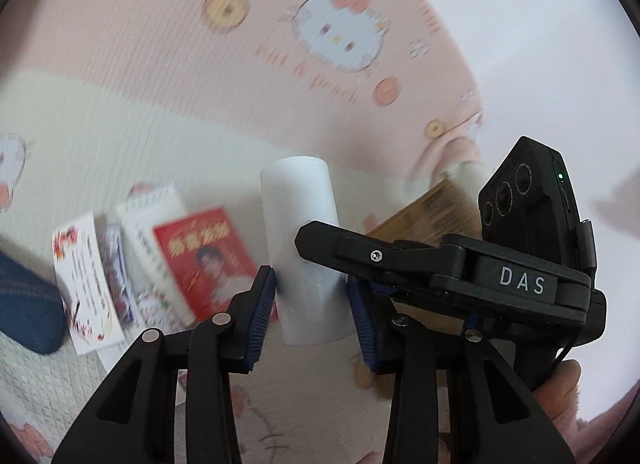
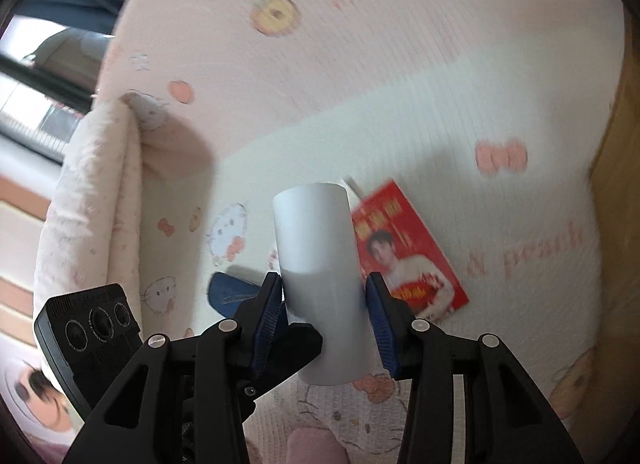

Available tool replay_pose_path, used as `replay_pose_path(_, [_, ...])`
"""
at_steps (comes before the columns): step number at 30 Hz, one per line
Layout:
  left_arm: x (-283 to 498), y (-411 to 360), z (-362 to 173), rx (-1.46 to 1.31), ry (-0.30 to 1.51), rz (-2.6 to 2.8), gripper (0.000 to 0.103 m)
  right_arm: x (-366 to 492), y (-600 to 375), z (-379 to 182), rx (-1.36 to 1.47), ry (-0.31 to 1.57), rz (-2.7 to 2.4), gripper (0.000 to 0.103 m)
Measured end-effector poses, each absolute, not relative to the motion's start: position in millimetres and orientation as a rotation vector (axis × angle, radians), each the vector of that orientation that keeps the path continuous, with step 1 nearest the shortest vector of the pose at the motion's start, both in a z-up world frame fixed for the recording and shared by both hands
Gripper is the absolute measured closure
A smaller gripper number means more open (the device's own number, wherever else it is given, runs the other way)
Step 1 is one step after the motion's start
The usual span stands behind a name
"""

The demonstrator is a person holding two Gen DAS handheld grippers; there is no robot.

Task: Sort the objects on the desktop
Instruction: 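Lift the white paper roll with the right gripper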

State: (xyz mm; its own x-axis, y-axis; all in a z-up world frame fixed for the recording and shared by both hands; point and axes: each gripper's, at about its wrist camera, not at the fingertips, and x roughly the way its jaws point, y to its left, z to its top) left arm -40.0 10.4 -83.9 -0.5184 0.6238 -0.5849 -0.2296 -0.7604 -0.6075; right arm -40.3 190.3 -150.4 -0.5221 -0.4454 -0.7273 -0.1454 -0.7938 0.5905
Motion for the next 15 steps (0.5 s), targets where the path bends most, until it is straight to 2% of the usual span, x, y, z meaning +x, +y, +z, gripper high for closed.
replay_pose_path(8, [-37.5,46.1,-30.8,-1.012,-0.568,2.270,0.062,-15.5,215.7,-86.1,1.264,-0.862,-2.540,0.062])
replay_pose_path(15, [-40.5,104.8,0.0,-0.951,-0.539,2.121,0.062,31.9,275.7,-41.4,1.159,-0.987,-2.664,0.062])
